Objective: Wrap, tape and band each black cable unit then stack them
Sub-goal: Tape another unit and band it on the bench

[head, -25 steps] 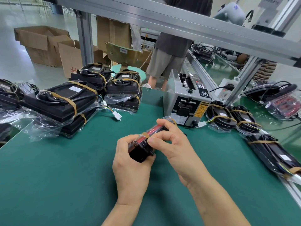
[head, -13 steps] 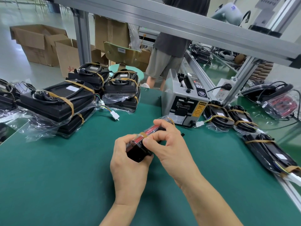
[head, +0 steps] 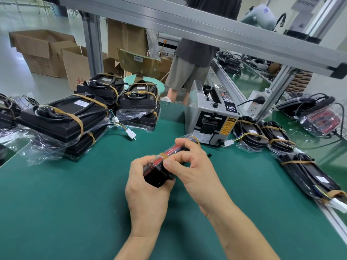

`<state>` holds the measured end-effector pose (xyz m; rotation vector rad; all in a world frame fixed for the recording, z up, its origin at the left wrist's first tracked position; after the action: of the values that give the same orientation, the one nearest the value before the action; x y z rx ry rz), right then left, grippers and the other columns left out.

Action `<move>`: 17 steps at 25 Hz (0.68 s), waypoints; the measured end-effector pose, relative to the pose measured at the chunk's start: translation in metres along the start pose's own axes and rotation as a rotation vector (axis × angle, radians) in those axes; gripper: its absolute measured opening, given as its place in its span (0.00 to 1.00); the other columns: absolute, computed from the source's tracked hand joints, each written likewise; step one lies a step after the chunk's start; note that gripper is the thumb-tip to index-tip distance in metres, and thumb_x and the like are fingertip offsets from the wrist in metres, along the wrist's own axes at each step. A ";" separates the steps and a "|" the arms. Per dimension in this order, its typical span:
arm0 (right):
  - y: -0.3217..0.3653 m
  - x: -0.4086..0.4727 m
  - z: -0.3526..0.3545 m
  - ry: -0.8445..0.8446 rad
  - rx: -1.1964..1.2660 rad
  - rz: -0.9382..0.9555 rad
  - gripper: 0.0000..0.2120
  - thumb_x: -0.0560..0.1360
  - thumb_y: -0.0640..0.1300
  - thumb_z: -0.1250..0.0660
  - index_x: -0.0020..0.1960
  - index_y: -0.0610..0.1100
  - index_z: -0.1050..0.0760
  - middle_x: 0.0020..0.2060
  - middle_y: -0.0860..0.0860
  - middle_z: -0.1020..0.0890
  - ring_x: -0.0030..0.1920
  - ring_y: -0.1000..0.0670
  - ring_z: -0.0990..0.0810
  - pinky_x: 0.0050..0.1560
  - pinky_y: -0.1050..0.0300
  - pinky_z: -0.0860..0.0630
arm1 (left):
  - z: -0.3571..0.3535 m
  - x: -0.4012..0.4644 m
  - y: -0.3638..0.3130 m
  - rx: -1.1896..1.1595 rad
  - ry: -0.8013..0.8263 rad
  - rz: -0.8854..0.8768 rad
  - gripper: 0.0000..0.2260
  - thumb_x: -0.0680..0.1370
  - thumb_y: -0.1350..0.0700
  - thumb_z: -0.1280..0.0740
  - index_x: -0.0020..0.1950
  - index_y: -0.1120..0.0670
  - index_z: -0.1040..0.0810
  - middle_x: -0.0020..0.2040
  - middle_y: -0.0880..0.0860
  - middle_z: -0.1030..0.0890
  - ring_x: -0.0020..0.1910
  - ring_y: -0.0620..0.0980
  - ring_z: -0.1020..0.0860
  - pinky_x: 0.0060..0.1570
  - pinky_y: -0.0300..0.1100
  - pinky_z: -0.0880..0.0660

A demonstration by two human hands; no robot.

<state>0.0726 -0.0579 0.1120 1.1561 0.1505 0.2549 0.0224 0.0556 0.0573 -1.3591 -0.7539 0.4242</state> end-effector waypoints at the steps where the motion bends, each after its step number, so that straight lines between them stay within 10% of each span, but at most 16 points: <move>1: 0.001 0.000 -0.001 -0.004 -0.012 0.007 0.13 0.71 0.44 0.28 0.29 0.55 0.21 0.62 0.66 0.31 0.67 0.61 0.38 0.72 0.48 0.42 | 0.000 0.000 0.000 -0.005 0.001 0.003 0.24 0.61 0.62 0.21 0.48 0.44 0.27 0.47 0.43 0.20 0.45 0.39 0.23 0.41 0.29 0.29; 12: 0.004 -0.007 -0.006 -0.141 -0.136 0.050 0.06 0.69 0.43 0.30 0.34 0.50 0.22 0.56 0.65 0.29 0.63 0.62 0.33 0.69 0.51 0.40 | 0.002 -0.001 -0.002 -0.044 -0.005 -0.007 0.18 0.60 0.56 0.28 0.46 0.43 0.27 0.45 0.45 0.20 0.43 0.39 0.23 0.39 0.27 0.30; 17: -0.006 -0.003 0.004 -0.231 0.176 -0.003 0.23 0.70 0.39 0.29 0.61 0.52 0.32 0.59 0.57 0.28 0.61 0.61 0.30 0.64 0.61 0.32 | -0.001 0.001 0.001 -0.010 0.030 -0.007 0.24 0.60 0.63 0.21 0.46 0.42 0.27 0.45 0.43 0.20 0.45 0.39 0.23 0.42 0.29 0.29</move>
<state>0.0714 -0.0644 0.1076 1.3511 -0.0297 0.1052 0.0239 0.0556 0.0563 -1.3693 -0.7369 0.3945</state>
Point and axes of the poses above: each hand's wrist, its own x-axis towards the middle knuckle, its own z-axis out of the back of the hand, y = z × x, the point moved 7 cm from there along x, towards the middle knuckle
